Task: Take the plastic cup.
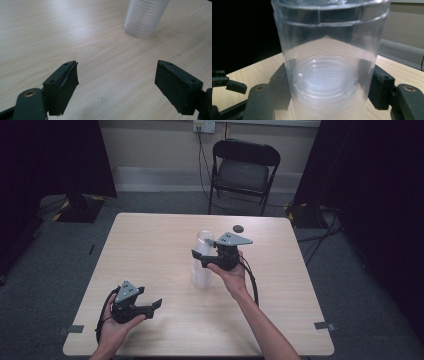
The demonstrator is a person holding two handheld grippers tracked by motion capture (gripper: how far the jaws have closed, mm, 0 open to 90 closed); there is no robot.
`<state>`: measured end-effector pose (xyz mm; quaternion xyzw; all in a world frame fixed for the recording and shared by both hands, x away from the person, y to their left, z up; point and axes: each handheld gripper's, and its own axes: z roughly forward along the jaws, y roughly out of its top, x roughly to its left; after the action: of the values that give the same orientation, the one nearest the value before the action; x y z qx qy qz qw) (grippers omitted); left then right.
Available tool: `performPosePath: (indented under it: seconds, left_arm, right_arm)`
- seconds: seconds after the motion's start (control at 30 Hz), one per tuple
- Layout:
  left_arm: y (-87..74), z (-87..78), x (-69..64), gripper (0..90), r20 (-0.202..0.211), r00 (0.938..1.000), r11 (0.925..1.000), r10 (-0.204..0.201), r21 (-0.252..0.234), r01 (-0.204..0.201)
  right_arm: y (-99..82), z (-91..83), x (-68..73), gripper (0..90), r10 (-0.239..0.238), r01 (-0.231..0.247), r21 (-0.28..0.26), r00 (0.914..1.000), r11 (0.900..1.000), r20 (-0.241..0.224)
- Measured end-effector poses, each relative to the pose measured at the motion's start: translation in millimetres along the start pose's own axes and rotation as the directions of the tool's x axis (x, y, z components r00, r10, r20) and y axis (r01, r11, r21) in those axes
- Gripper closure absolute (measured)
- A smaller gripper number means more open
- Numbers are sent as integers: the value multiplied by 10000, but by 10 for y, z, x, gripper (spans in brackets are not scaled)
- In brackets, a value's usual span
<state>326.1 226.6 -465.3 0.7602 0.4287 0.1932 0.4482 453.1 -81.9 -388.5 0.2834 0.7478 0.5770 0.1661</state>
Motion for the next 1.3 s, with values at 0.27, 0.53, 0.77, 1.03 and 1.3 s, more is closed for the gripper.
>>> performPosePath:
  seconds: [0.27, 0.53, 0.77, 1.03, 1.3]
  left_arm:
    - [-1, 0, 4, 188, 25, 10000, 10000, 66, 49, -66]
    - [-4, 2, -10, 202, 36, 10000, 10000, 68, 51, -69]
    - [-3, 12, 0, 189, 3, 10000, 9998, 51, 176, -51]
    - [-8, 17, -4, 162, -58, 10000, 9997, 30, 235, -29]
    - [-5, 31, -17, 159, -41, 9999, 9996, 129, 266, -127]
  right_arm:
    - [84, 5, 3, 324, -21, 20, -170, 10000, 9999, -17]
    - [124, -18, 10, 324, 82, -83, -297, 10000, 9995, -23]
    - [202, -86, 8, 325, 201, -204, -554, 9998, 9983, -58]
    - [270, -151, 3, 329, 307, -315, -723, 9995, 9969, -119]
    - [314, -237, -18, 340, 495, -507, -929, 9987, 9944, -144]
